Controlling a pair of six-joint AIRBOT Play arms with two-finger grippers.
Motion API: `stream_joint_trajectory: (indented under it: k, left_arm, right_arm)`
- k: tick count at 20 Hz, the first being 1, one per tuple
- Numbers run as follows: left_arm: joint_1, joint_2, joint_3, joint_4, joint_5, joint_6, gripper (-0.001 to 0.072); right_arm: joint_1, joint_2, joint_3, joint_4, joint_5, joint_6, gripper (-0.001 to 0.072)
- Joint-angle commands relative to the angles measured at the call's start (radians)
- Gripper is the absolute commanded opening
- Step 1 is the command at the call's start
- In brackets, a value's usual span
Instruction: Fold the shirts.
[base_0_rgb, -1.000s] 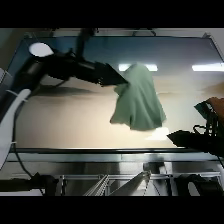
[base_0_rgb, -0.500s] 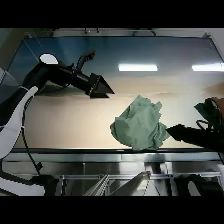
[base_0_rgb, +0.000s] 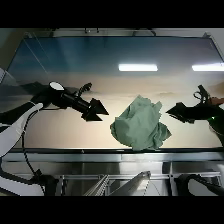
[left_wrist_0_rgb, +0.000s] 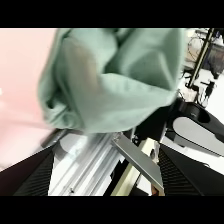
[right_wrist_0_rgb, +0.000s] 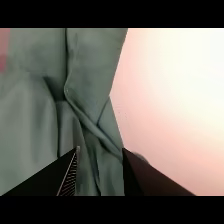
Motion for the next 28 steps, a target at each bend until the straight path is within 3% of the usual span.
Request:
stream_joint_trajectory:
  k: [1,6,7,8,11,12,13,14,15,17,21,23,28]
  left_arm:
    - [-0.013,0.000,-0.112,0.010,0.108,0.005,0.0703]
    - [-0.102,-0.028,-0.109,0.011,0.220,0.010,0.0702]
    - [-0.123,-0.055,-0.088,0.011,0.225,0.010,0.0558]
    - [-0.142,-0.086,-0.064,0.011,0.220,0.009,0.0472]
    - [-0.181,-0.185,0.040,0.002,0.126,0.002,0.0301]
    - [-0.191,-0.204,0.072,0.003,0.105,0.003,0.0201]
    - [-0.197,-0.219,0.097,0.003,0.095,0.003,0.0080]
    - [-0.198,-0.223,0.113,0.003,0.095,0.004,-0.0004]
    - [-0.198,-0.222,0.127,0.003,0.092,0.004,-0.0004]
    - [-0.193,-0.217,0.171,0.003,0.056,0.004,-0.0004]
    - [-0.103,-0.090,0.285,0.020,-0.008,-0.002,-0.0005]
    - [-0.002,0.019,0.392,0.061,-0.041,-0.058,-0.0006]
    - [0.241,0.306,0.624,0.171,-0.024,-0.094,0.0015]
  right_arm:
    - [0.010,-0.262,0.112,0.182,-0.017,-0.106,0.0320]
    - [0.060,-0.333,0.135,0.180,-0.105,-0.105,0.0319]
    - [0.067,-0.333,0.135,0.180,-0.117,-0.103,0.0319]
    - [0.074,-0.334,0.135,0.180,-0.128,-0.102,0.0319]
    - [0.087,-0.334,0.135,0.185,-0.135,-0.103,0.0319]
    - [0.088,-0.334,0.135,0.188,-0.134,-0.103,0.0318]
    - [0.088,-0.334,0.135,0.190,-0.134,-0.103,0.0295]
    - [0.087,-0.334,0.135,0.192,-0.134,-0.103,0.0216]
    - [0.087,-0.334,0.135,0.192,-0.134,-0.103,0.0216]
    - [0.087,-0.333,0.135,0.211,-0.134,-0.126,0.0019]
    - [0.041,-0.269,0.255,0.273,0.029,-0.196,0.0017]
    - [-0.011,-0.173,0.408,0.274,0.117,-0.185,0.0016]
    - [-0.137,0.122,0.757,0.274,0.139,-0.159,0.0017]
